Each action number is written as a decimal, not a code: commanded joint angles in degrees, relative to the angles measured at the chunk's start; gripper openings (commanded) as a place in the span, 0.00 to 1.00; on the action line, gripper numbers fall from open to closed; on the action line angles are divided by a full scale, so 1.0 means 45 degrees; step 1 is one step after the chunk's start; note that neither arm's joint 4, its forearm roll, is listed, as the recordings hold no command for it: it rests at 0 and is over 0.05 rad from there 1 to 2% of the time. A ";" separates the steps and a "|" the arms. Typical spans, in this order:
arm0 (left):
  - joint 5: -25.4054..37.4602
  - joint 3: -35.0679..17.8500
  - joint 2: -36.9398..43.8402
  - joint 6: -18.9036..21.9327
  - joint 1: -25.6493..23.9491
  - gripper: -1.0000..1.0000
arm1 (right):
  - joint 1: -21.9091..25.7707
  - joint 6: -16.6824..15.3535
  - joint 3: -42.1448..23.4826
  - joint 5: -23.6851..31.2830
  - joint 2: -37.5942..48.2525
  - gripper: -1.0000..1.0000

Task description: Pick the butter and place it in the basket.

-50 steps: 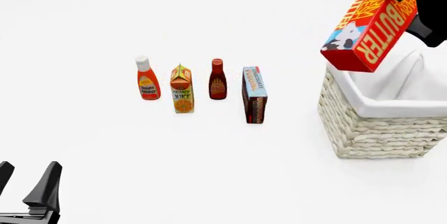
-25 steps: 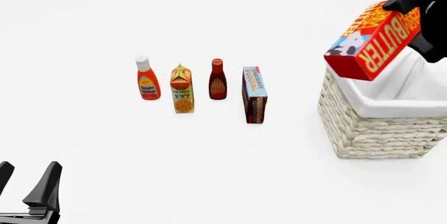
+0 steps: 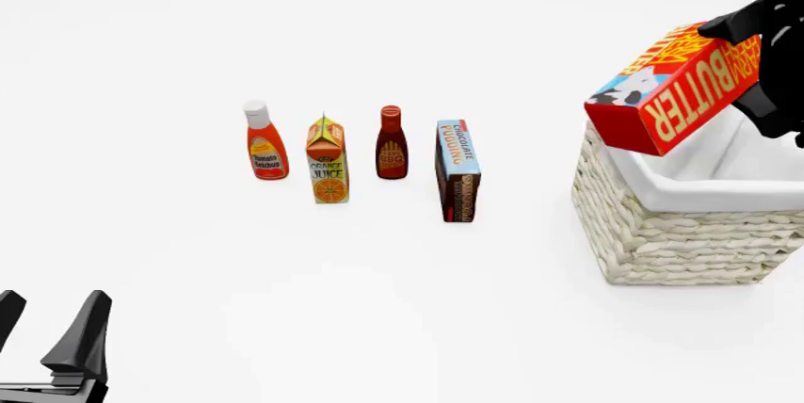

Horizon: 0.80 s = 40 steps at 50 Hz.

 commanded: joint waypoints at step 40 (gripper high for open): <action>0.0000 0.0000 0.0000 0.0000 0.0000 1.00 | -0.1251 0.1285 0.0933 -0.0814 -0.0753 0.00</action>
